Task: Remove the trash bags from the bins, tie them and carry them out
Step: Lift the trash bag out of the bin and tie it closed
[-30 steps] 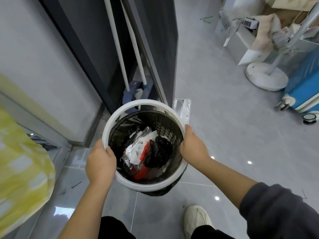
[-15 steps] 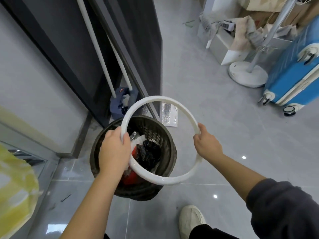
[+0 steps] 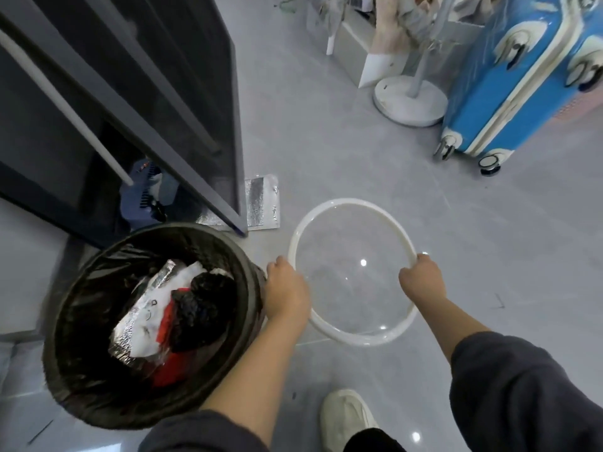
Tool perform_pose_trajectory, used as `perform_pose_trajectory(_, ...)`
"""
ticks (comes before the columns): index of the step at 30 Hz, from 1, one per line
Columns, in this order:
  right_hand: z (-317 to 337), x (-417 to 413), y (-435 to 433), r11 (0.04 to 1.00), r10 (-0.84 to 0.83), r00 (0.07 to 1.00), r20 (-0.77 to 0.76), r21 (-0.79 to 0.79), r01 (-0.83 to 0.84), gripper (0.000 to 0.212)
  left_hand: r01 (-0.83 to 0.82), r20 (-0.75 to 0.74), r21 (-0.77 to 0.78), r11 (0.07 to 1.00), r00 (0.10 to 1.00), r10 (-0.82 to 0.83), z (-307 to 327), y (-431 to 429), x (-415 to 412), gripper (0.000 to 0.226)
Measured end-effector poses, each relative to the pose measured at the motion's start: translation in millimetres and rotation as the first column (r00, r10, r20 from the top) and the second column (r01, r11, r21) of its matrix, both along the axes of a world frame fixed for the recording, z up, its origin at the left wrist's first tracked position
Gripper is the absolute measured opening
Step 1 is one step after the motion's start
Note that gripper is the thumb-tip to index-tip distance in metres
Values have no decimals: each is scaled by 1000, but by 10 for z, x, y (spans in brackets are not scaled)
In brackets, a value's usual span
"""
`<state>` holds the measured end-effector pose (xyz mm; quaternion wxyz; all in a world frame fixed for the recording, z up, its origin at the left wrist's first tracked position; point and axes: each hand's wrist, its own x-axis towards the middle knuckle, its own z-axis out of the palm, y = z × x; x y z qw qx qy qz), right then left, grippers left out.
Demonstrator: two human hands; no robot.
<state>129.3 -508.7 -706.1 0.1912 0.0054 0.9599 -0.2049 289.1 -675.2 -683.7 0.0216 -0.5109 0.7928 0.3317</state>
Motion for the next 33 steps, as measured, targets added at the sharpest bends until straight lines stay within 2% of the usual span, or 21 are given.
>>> perform_pose_trajectory(4, -438, -59, 91, 995, -72, 994, 83, -58, 77, 35, -181, -30, 238, 954, 981, 194, -606, 71, -59, 28)
perform_pose_trajectory(7, -809, -108, 147, 986, -115, 985, 126, -108, 129, 51, -268, 0, 321, 908, 959, 283, -960, 74, -75, 34)
perform_pose_trajectory(10, -1194, -184, 236, 980, -118, 978, 170, -141, 142, 60, -296, -54, 365, 883, 940, 337, -1249, 93, -90, 36)
perform_pose_trajectory(15, -1118, -117, 218, 975, -118, 974, 193, -162, 150, 33, -350, -135, 488, 799, 874, 466, -1523, 156, -180, 28)
perform_pose_trajectory(19, -1170, -133, 302, 970, -116, 966, 233, -184, 160, 44, -385, -132, 625, 680, 805, 578, -1934, 139, -167, 19)
perform_pose_trajectory(22, -1218, -164, 349, 960, -116, 956, 270, -217, 178, 45, -348, -160, 667, 659, 796, 583, -2337, 113, -125, 18)
perform_pose_trajectory(23, -1222, -168, 362, 957, -113, 950, 291, -227, 183, 50, -329, -178, 685, 650, 789, 587, -2374, 113, -118, 21)
perform_pose_trajectory(27, -1206, -168, 386, 940, -122, 921, 369, -254, 226, 64, -266, -206, 753, 602, 773, 600, -1826, 188, -186, 27)
perform_pose_trajectory(30, -1149, -120, 334, 932, -129, 933, 337, -279, 230, 63, -233, -251, 775, 587, 738, 626, -1642, 254, -190, 34)
perform_pose_trajectory(33, -990, 49, 135, 920, -87, 954, 286, -345, 188, 58, -210, -277, 808, 550, 689, 670, -1424, 369, -60, 50)
